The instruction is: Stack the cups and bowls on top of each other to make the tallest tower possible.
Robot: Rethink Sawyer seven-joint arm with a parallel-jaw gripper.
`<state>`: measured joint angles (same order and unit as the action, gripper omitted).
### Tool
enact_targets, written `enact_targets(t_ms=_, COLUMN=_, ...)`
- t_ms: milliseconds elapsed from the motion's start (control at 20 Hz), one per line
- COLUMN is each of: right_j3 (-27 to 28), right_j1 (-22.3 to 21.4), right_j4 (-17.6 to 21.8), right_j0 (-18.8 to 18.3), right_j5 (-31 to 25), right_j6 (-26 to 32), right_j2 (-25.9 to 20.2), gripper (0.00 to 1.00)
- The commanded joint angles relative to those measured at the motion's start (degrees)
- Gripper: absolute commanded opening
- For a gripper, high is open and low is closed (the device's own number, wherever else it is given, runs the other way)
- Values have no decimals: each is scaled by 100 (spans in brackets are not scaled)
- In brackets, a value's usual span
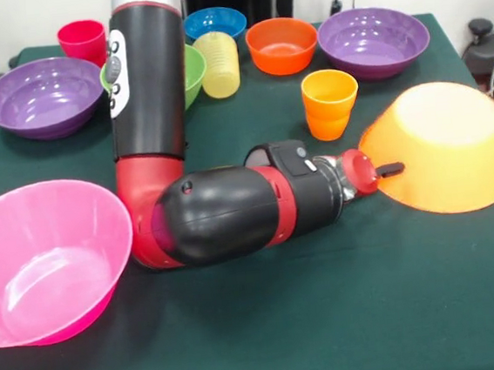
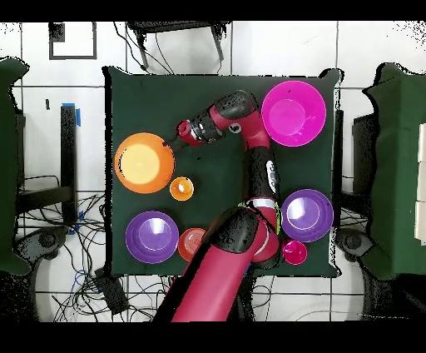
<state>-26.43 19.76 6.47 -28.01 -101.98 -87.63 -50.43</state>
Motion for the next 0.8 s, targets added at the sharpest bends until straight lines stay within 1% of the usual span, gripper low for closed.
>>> enact_targets(t_ms=50, right_j3=410, right_j1=851, right_j4=809, right_j0=-116, right_j5=336, right_j6=269, right_j2=543, gripper=100)
enact_targets(t_ms=300, right_j3=433, right_j1=828, right_j4=819, right_j0=-106, right_j5=463, right_j6=181, right_j2=528, gripper=100)
enact_targets(t_ms=800, right_j3=-53, right_j1=505, right_j4=633, right_j0=-170, right_j5=1426, right_j6=97, right_j2=753, gripper=100)
